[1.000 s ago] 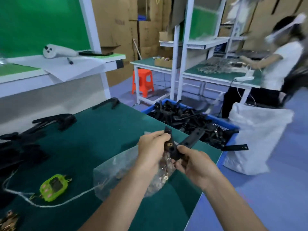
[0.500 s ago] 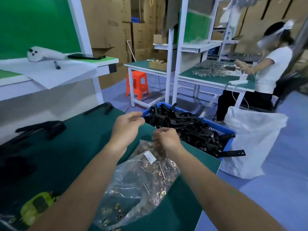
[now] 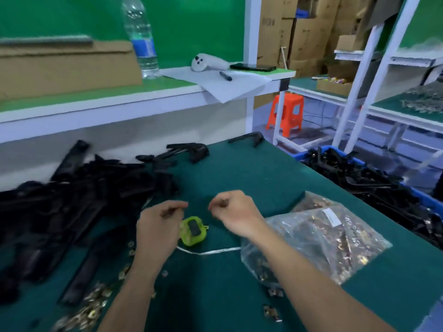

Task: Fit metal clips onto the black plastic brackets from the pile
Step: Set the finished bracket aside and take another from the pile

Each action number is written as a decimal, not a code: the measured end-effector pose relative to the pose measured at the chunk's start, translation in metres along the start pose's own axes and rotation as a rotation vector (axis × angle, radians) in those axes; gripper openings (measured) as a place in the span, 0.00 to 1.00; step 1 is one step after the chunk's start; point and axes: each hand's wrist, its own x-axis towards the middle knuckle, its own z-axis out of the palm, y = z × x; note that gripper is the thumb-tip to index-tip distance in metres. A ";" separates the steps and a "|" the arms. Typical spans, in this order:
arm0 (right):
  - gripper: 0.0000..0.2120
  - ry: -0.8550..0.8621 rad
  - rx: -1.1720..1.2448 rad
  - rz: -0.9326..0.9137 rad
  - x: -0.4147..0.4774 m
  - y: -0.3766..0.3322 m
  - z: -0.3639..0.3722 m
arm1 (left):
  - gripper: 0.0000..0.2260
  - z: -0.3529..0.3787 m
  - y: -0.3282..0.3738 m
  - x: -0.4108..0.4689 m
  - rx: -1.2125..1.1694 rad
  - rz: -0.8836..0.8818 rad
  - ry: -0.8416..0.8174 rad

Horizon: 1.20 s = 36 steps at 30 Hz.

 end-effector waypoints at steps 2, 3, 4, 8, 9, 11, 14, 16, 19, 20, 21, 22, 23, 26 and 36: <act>0.09 -0.055 -0.007 -0.009 0.007 -0.016 0.032 | 0.14 -0.041 -0.024 -0.009 0.074 -0.067 0.067; 0.10 -0.085 -0.013 -0.012 0.011 -0.024 0.049 | 0.14 -0.060 -0.035 -0.015 0.106 -0.095 0.097; 0.09 -0.114 -0.024 -0.022 0.015 -0.032 0.065 | 0.14 -0.077 -0.044 -0.021 0.143 -0.113 0.125; 0.18 -0.218 -0.081 -0.087 0.037 -0.059 0.120 | 0.14 -0.125 -0.069 -0.048 0.312 -0.156 0.206; 0.22 -0.253 -0.097 -0.103 0.044 -0.064 0.133 | 0.13 -0.132 -0.074 -0.054 0.361 -0.165 0.206; 0.29 -0.306 -0.120 -0.144 0.061 -0.074 0.159 | 0.10 -0.140 -0.082 -0.065 0.456 -0.194 0.124; 0.34 -0.210 -0.292 -0.250 0.096 -0.092 0.193 | 0.19 -0.141 -0.092 -0.077 0.623 -0.148 -0.084; 0.39 -0.110 -0.416 -0.262 0.121 -0.103 0.206 | 0.21 -0.139 -0.095 -0.078 0.611 -0.119 -0.141; 0.39 -0.116 -0.593 -0.231 0.151 -0.111 0.216 | 0.15 -0.141 -0.095 -0.074 0.593 -0.066 -0.195; 0.37 -0.154 -0.650 -0.222 0.156 -0.110 0.217 | 0.13 -0.143 -0.095 -0.073 0.579 -0.059 -0.195; 0.34 -0.180 -0.707 -0.241 0.159 -0.109 0.217 | 0.11 -0.144 -0.094 -0.072 0.567 -0.057 -0.193; 0.32 -0.186 -0.759 -0.284 0.160 -0.110 0.219 | 0.09 -0.147 -0.096 -0.070 0.554 -0.058 -0.187; 0.30 -0.169 -0.804 -0.356 0.161 -0.113 0.215 | 0.08 -0.147 -0.095 -0.070 0.540 -0.061 -0.176; 0.17 -0.097 -0.688 -0.482 0.159 -0.129 0.196 | 0.08 -0.146 -0.097 -0.070 0.490 -0.079 -0.133; 0.11 0.128 0.611 -0.154 0.064 -0.111 0.121 | 0.09 -0.141 -0.097 -0.070 0.100 -0.281 0.093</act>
